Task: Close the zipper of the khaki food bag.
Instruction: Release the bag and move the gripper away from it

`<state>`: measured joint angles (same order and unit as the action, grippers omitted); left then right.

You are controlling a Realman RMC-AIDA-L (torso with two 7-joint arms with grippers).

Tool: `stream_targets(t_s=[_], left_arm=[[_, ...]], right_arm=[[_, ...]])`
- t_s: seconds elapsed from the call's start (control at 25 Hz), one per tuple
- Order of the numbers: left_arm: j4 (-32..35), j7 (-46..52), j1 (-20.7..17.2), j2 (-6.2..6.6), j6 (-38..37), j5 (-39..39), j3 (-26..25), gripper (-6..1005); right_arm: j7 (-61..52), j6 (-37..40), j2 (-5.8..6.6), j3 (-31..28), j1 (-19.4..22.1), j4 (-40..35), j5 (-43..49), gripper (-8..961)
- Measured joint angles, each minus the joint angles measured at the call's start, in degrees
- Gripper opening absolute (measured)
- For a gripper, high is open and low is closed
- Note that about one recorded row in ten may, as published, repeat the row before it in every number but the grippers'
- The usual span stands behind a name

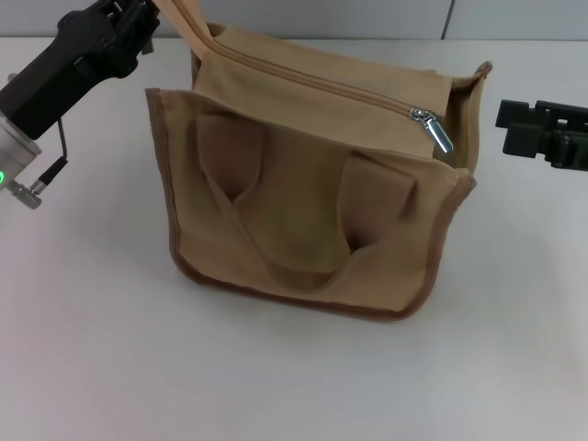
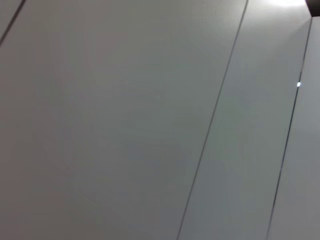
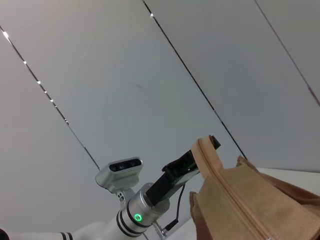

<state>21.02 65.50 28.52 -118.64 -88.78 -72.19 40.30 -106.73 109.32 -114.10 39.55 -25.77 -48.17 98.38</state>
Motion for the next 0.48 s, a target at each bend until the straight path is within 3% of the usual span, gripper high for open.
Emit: stream_targets(t_s=[0.24,0.48], left_arm=[[1.02,0.05,-1.13,0.49,0.75,0.04,-1.41,273],[3.90,3.48,-2.10,2.33,1.99,-0.25,-1.53,396]], right_arm=[[1.34,0.17,0.00,-0.10,0.55,0.02,-0.08,789],[4.25,1.63,0.03,-2.85,0.88,1.51,-0.15,789]])
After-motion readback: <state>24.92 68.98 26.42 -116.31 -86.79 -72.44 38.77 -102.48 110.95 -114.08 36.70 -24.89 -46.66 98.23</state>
